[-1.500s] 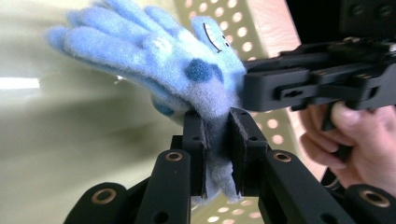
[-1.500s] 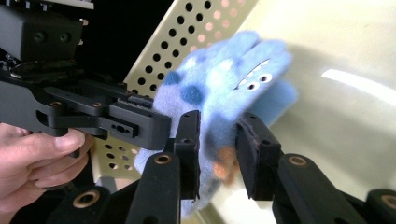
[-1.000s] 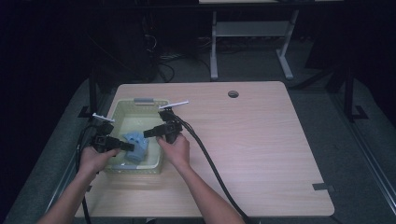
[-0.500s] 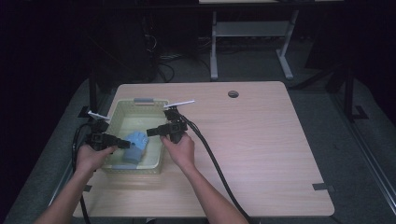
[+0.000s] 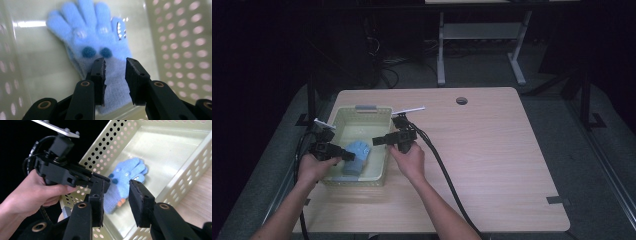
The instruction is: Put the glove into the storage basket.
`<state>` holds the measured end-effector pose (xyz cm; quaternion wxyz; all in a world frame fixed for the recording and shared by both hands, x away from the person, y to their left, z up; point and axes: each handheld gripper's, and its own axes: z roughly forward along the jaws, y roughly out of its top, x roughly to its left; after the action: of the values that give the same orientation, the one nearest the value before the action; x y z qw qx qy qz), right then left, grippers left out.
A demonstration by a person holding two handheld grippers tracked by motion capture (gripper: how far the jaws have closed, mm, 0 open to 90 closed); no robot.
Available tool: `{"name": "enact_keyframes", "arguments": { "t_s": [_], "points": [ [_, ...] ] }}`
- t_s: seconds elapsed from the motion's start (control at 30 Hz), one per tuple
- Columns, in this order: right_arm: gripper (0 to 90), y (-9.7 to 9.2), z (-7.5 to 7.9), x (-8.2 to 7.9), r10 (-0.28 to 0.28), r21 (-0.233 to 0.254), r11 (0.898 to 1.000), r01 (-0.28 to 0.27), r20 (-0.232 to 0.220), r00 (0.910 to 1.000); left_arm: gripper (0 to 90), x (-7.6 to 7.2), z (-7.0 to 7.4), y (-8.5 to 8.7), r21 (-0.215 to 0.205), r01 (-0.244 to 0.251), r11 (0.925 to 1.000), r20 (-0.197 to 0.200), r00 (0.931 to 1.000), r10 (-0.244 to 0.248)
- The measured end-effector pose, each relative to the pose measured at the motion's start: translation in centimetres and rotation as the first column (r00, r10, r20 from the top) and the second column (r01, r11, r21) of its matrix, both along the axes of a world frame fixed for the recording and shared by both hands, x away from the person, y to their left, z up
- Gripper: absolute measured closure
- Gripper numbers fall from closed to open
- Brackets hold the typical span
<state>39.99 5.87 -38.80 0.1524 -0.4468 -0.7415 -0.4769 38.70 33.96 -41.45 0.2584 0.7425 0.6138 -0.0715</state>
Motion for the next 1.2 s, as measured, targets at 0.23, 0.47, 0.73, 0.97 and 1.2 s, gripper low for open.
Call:
{"name": "enact_keyframes", "arguments": {
  "t_s": [0.23, 0.47, 0.73, 0.97, 1.2],
  "points": [
    [63.3, -0.7, 0.2, -0.2, -0.005, 0.005, 1.0, 0.005, -0.001, 1.0, 65.2, 0.2, 0.2, 0.1, -0.01, -0.002, 0.9999, 0.007, 1.0, 0.003],
    [61.8, -1.2, 0.3, -0.1, -0.01, 0.014, 1.0, 0.01, -0.009, 0.9999, 63.0, 0.0, 1.1, -0.3, -0.043, -0.007, 0.9991, 0.052, 0.9986, 0.009],
    [60.7, -2.2, 0.2, -0.2, -0.019, 0.019, 1.0, 0.019, -0.01, 0.9998, 57.3, -0.1, 1.8, -0.7, -0.086, 0.019, 0.9961, 0.1, 0.9949, -0.011],
    [57.7, -3.0, 0.5, -0.1, -0.025, 0.024, 0.999, 0.025, -0.008, 0.9997, 53.2, -0.2, 2.7, -1.3, -0.116, 0.031, 0.9928, 0.145, 0.9893, -0.014],
    [49.3, -4.1, 1.0, 0.0, -0.037, 0.037, 0.999, 0.037, 0.001, 0.9993, 47.1, -0.5, 3.3, -2.0, -0.147, 0.026, 0.9887, 0.179, 0.9838, 0.0]
  ]
}}
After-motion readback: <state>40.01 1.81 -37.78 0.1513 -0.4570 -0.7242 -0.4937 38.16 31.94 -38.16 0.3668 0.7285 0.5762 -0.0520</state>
